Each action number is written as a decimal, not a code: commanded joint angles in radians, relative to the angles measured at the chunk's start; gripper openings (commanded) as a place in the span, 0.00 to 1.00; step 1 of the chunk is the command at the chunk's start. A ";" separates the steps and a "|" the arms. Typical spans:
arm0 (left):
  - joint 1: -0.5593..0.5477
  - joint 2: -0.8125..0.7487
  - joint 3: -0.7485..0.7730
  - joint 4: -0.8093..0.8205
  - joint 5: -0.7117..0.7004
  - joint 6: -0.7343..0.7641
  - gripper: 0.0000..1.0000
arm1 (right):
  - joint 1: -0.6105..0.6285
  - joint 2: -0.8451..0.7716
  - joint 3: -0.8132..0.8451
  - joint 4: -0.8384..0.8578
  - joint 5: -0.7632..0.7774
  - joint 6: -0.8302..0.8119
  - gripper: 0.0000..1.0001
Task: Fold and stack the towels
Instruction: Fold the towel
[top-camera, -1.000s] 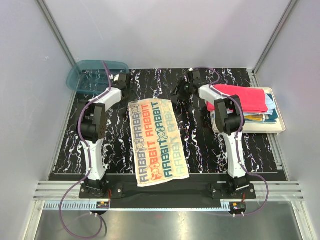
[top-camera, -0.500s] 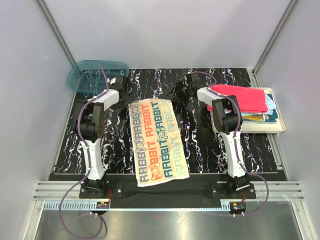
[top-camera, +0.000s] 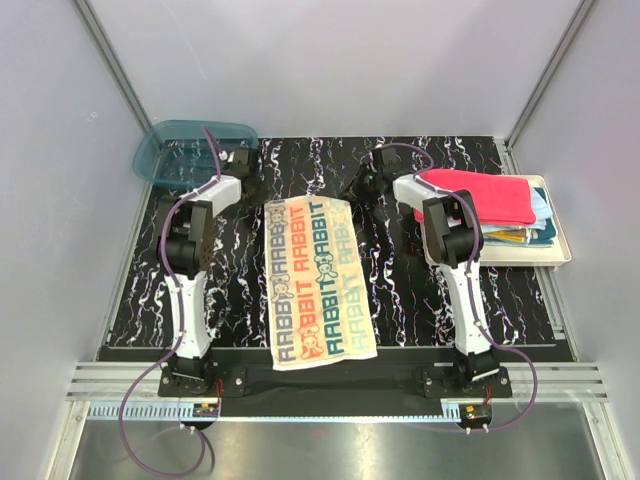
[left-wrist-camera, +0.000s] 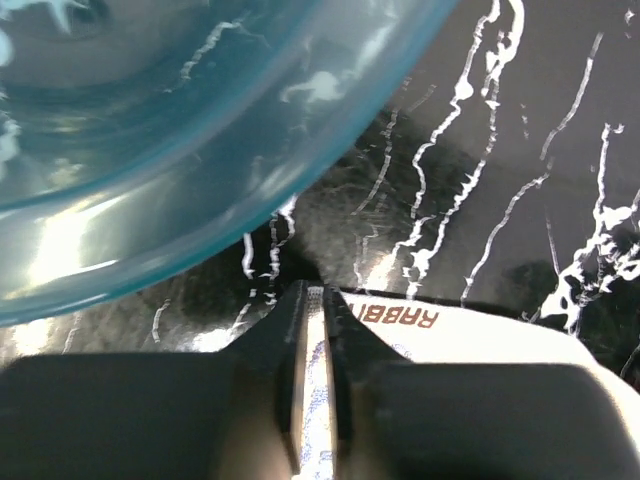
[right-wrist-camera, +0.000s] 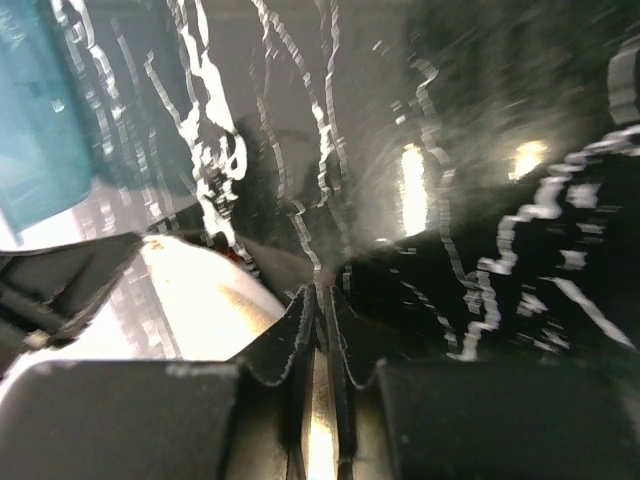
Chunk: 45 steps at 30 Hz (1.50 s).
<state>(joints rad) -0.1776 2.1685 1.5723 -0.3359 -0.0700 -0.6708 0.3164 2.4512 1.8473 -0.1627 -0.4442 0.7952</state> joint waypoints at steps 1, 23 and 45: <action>0.001 0.022 0.051 0.038 0.064 0.023 0.07 | -0.008 -0.104 0.004 -0.053 0.133 -0.118 0.13; -0.005 -0.082 0.075 0.120 0.214 0.114 0.00 | -0.022 -0.201 -0.097 -0.187 0.220 -0.189 0.73; -0.005 -0.088 0.089 0.118 0.277 0.120 0.00 | -0.049 -0.095 -0.099 0.049 0.030 0.173 0.40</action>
<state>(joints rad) -0.1814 2.1349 1.6207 -0.2520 0.1650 -0.5724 0.2848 2.3367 1.6829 -0.1589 -0.4156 0.9508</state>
